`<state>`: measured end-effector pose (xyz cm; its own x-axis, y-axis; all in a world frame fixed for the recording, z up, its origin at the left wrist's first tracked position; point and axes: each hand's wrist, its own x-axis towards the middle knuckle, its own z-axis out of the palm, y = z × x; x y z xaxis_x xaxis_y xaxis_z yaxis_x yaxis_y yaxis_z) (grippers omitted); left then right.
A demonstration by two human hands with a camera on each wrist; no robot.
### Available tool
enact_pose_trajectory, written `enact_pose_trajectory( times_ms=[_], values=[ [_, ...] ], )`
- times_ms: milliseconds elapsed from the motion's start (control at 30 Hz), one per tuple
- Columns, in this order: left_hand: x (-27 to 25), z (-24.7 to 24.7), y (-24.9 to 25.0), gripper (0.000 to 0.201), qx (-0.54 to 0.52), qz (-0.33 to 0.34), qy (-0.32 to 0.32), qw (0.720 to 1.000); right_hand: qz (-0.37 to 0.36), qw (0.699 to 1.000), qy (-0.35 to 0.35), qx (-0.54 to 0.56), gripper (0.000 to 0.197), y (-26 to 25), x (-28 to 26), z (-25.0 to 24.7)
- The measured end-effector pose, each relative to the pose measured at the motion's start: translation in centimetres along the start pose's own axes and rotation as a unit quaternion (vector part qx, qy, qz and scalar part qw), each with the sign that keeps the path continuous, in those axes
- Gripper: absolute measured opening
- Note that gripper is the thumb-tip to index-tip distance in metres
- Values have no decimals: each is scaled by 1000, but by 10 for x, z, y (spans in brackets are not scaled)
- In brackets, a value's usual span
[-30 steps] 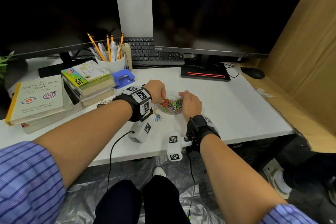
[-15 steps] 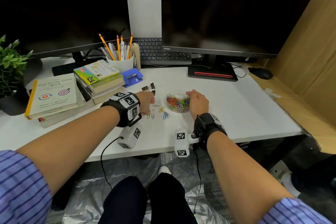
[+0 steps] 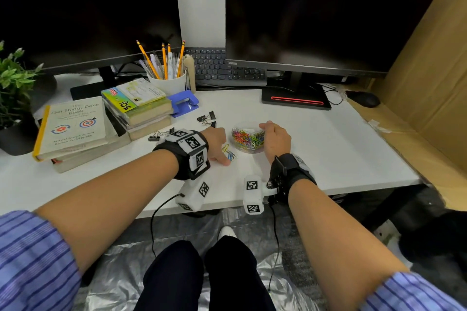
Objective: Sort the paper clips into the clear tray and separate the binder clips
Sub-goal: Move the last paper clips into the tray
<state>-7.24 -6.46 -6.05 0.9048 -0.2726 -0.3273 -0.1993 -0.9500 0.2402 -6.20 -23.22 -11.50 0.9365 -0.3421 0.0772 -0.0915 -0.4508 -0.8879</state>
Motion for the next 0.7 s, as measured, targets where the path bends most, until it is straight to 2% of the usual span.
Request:
enact_pose_trajectory(
  times_ms=[133,267,400,567,700],
  values=[
    [0,2,13,60,3,28,25,999,-2,1000,2,3,44,-1,-1,0],
    [8,5,18,32,-14,26,24,999,1,1000,8,14,43,-1,-1,0],
    [11,6,17,12,-22,13,50,998,1,1000,9,19,44,-2,-2,1],
    [15,4,14,22,-18,38,66,997,5,1000,14,18,44,-2,-2,0],
    [17,2,5,20,-20,58,82,995,9,999,17,30,44,-2,-2,-1]
  ],
)
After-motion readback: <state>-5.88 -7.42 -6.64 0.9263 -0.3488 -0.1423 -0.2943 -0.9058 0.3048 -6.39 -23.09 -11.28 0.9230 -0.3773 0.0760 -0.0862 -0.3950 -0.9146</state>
